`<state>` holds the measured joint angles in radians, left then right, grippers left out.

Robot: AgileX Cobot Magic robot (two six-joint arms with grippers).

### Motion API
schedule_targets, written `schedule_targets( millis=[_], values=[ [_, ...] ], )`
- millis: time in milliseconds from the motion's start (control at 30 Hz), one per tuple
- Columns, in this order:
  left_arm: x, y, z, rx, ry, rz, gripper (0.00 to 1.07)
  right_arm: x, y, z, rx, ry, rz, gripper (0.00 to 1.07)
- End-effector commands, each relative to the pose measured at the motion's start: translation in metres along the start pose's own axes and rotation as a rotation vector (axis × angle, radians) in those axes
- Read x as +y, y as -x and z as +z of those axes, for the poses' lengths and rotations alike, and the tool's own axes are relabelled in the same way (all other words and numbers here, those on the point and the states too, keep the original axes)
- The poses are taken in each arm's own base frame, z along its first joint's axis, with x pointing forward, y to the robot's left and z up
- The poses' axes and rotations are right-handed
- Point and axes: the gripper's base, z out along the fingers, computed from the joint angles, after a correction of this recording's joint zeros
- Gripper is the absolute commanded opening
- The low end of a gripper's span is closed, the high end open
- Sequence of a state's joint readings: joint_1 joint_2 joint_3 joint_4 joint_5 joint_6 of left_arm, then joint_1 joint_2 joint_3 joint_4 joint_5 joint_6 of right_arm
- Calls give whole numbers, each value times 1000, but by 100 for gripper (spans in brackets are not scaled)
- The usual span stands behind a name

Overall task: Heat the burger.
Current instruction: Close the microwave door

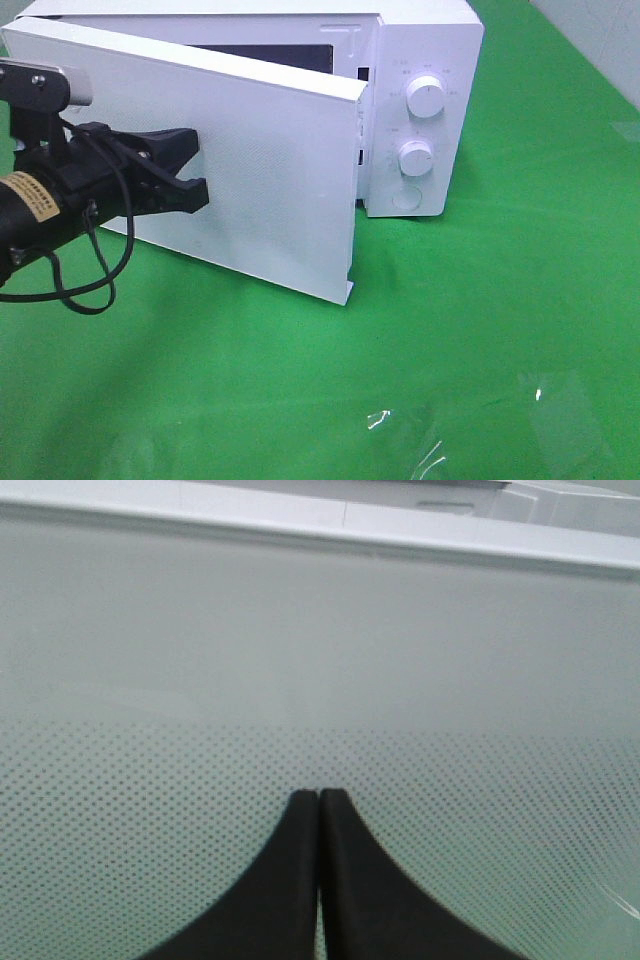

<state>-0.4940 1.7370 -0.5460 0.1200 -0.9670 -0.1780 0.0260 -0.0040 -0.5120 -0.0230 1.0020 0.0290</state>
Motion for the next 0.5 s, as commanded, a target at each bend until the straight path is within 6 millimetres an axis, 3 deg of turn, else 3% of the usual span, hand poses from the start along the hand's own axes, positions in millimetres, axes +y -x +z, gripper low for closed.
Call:
schedule_targets(
  millis=[33,500],
  values=[
    [-8,2,15,-12,15,-1,0,0,-3,-2,-20,-1,-3,76],
    [-28,1,50,-41,46,-32,0,0,-3,-2,-20,-1,-3,76]
  ],
)
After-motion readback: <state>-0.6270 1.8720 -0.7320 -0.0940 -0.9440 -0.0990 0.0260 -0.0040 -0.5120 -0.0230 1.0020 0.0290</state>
